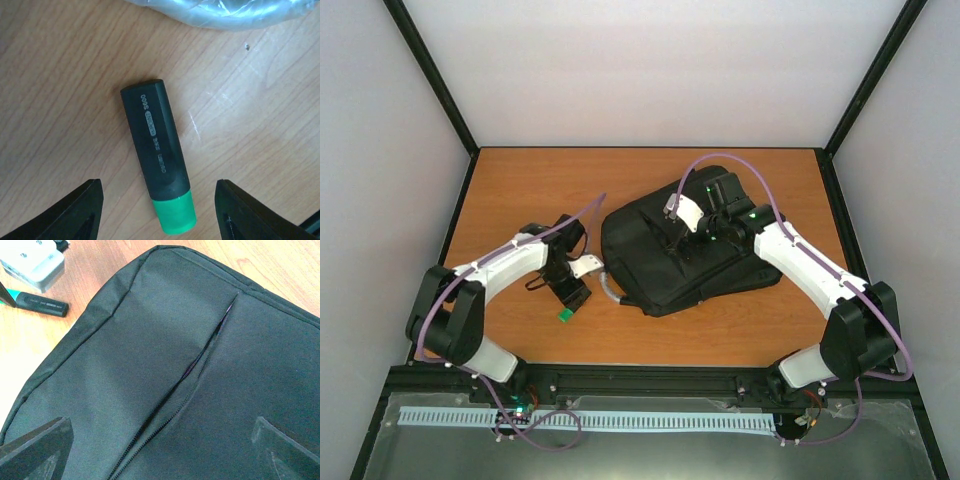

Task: Pack the student bag
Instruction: Pick up the stationery from the center of the board.

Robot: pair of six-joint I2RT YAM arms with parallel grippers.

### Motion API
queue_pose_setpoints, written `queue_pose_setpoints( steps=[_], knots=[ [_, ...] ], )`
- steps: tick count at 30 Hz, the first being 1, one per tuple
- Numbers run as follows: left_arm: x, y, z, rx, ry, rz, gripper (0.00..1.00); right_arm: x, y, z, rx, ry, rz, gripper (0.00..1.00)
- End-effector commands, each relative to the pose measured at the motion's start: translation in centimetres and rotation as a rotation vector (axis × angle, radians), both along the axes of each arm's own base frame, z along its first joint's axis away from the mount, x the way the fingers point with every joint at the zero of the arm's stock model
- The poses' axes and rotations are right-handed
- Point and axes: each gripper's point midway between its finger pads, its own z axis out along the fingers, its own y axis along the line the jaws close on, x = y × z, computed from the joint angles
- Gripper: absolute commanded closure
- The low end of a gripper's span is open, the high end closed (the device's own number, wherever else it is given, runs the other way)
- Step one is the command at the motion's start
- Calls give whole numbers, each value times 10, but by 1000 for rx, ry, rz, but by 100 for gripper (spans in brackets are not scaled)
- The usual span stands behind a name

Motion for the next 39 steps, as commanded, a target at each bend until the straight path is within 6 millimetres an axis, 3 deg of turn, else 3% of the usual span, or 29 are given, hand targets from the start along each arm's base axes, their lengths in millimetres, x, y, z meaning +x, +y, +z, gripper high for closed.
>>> queue_pose_setpoints(
  steps=[1, 6, 11, 18, 22, 26, 35, 39],
  knots=[
    [7, -8, -10, 24, -31, -58, 36, 2, 1, 7, 20, -26, 11, 0],
    [11, -15, -26, 113, -59, -107, 39, 1, 1, 6, 17, -23, 12, 0],
    [24, -8, -37, 210, -92, -58, 43, 1, -2, 5, 9, -26, 4, 0],
    [25, -6, -42, 223, -83, -65, 64, 3, -4, 4, 4, -27, 1, 0],
    [43, -3, -35, 202, -108, -12, 66, 5, -3, 5, 5, -28, 2, 0],
    [72, 8, -24, 150, -133, 84, 69, 5, -4, 4, 0, -27, -1, 0],
    [103, 29, -35, 35, 84, 390, 67, 3, -5, 4, -3, -28, -2, 0],
    [107, 34, -31, 32, 72, 436, 54, 3, -7, 6, -2, -33, -6, 0]
  ],
)
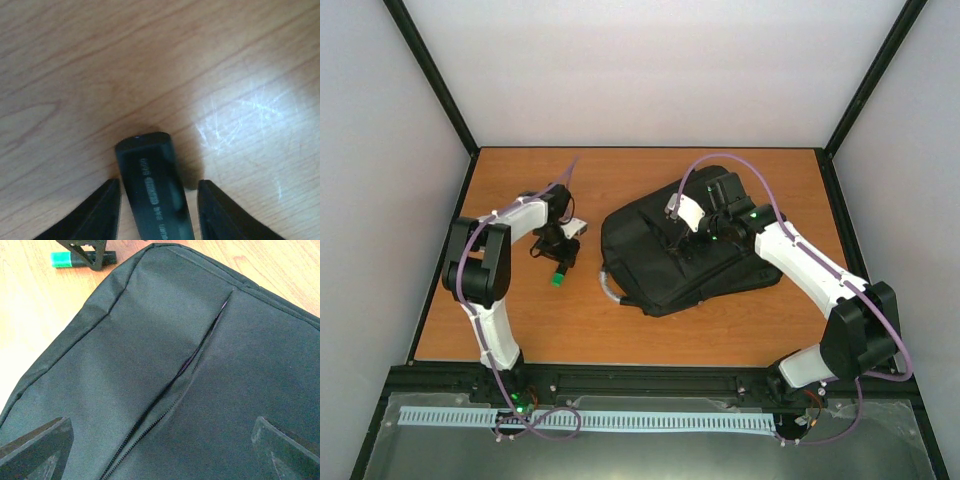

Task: Pack the student bag
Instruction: Pick up the stationery from the center of the board.

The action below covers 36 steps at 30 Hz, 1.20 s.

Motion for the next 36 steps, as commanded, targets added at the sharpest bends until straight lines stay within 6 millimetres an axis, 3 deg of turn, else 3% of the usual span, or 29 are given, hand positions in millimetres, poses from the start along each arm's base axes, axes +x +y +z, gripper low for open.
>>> queue_pose_setpoints(
  steps=[1, 4, 12, 21, 25, 30, 33, 36],
  knots=[
    [-8, -1, 6, -31, 37, 72, 50, 0, -4, 8, 8, -26, -4, 0],
    [-16, 5, 14, -11, 25, 60, 43, -1, -6, 6, 11, -20, -8, 0],
    [-48, 17, 17, 19, 21, 51, 44, -1, -5, 4, 22, -11, -7, 0],
    [-56, 18, 5, 32, 40, 26, 48, -1, -2, 2, 33, 1, -7, 0],
    [-51, 15, -2, 42, 47, 23, 52, -1, -4, 1, 28, 0, -12, 0],
    [-44, 14, -2, 46, 34, 30, 65, -2, -7, 1, 23, -1, -18, 0],
    [-42, 13, 3, 45, 26, 19, 74, -1, -8, 0, 21, 1, -24, 0],
    [-42, 10, 17, 21, 16, -12, 77, -1, -9, 0, 17, 8, -23, 0]
  ],
)
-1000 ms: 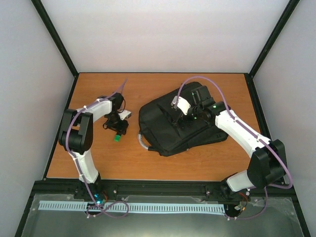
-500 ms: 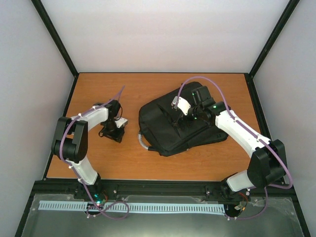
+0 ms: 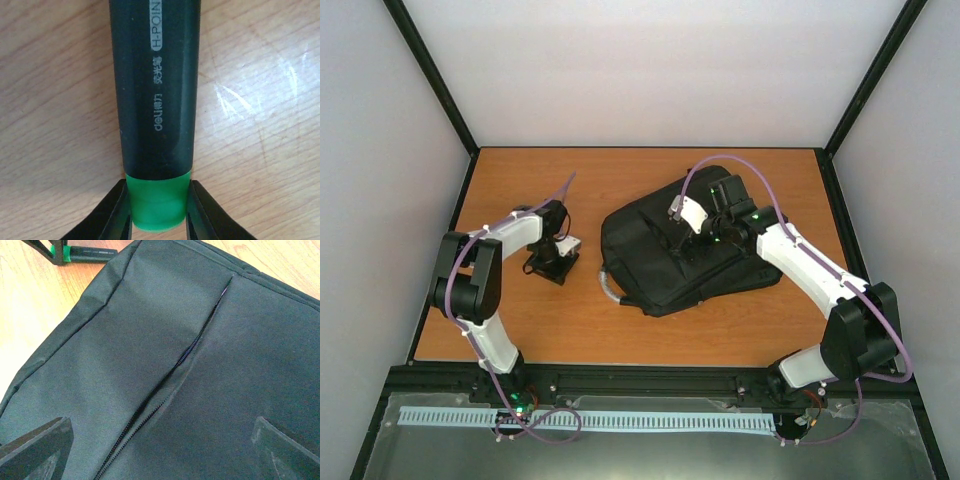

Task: Pack the student bag
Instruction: Pick up the stationery from the center of the board.

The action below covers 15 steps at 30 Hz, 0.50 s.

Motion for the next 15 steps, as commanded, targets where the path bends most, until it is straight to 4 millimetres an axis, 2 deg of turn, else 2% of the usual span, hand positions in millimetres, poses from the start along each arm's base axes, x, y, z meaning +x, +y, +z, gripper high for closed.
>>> queue_pose_setpoints(
  steps=[1, 6, 9, 12, 15],
  knots=[
    [11, -9, 23, -39, -50, -52, 77, 0, -2, 6, 16, -12, -5, 0],
    [10, -12, 67, -77, -128, -140, 77, 3, -6, 6, 3, -21, -30, 0],
    [7, -24, 99, -157, -197, -207, 77, 17, -15, 9, 20, -20, -111, 0],
    [1, -50, 132, -317, -248, -288, 77, 34, -31, 13, 62, 3, -223, 0],
    [-4, -75, 150, -421, -260, -364, 76, 52, -50, 16, 97, 25, -340, 0]
  ],
)
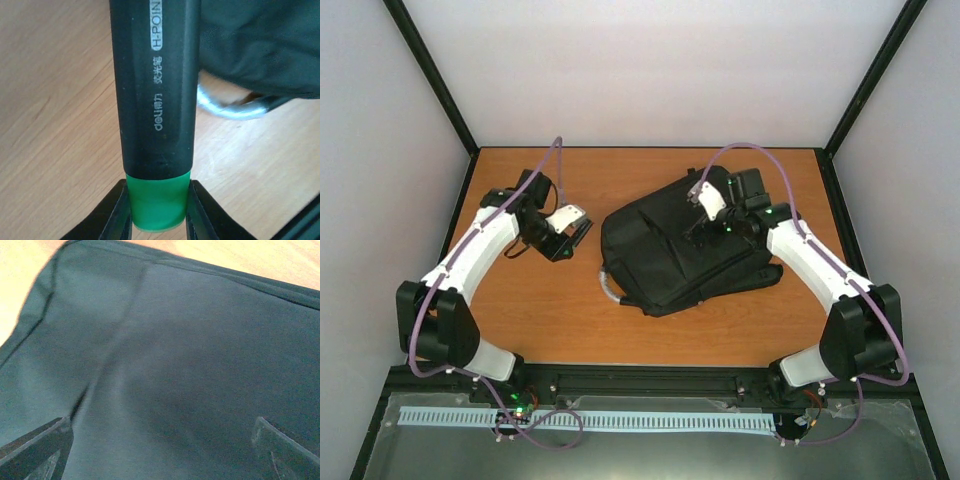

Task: Pack the student bag
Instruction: Pick up the stationery from the center of the board, then place the stationery in the student bag.

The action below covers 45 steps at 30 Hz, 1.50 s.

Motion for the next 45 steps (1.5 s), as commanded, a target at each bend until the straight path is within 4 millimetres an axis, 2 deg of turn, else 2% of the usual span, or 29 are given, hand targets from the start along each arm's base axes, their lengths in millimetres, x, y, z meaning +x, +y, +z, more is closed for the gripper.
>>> queue_pose_setpoints(
  steps=[1, 5, 7, 8, 11, 16, 22, 26, 34, 39, 45],
  knots=[
    [-15, -46, 31, -171, -4, -193, 76, 30, -28, 13, 66, -1, -193, 0],
    [-26, -80, 24, -158, 56, -302, 76, 45, -52, 11, 32, -27, -311, 0],
    [-24, -90, 17, -145, 80, -316, 76, 52, -65, 9, 23, -32, -377, 0],
    [-21, -93, 13, -136, 87, -311, 76, 58, -79, 8, 19, -32, -430, 0],
    [-10, -99, -2, -102, 124, -289, 76, 67, -108, 2, -28, -49, -545, 0],
    [11, -109, -17, -93, 137, -229, 77, 71, -135, -8, -91, -51, -625, 0],
    [20, -112, -35, -62, 169, -236, 77, 69, -153, -19, -85, -15, -648, 0],
    [29, -115, -41, -50, 164, -244, 77, 69, -152, -23, -86, 21, -560, 0],
    [48, -131, -50, -41, 151, -267, 76, 95, -171, -35, -55, 82, -640, 1],
    [61, -144, -53, -42, 140, -279, 76, 99, -184, -50, -112, 75, -661, 1],
    [72, -177, -47, -59, 98, -335, 76, 94, -177, -60, -87, 117, -637, 2]
  ],
)
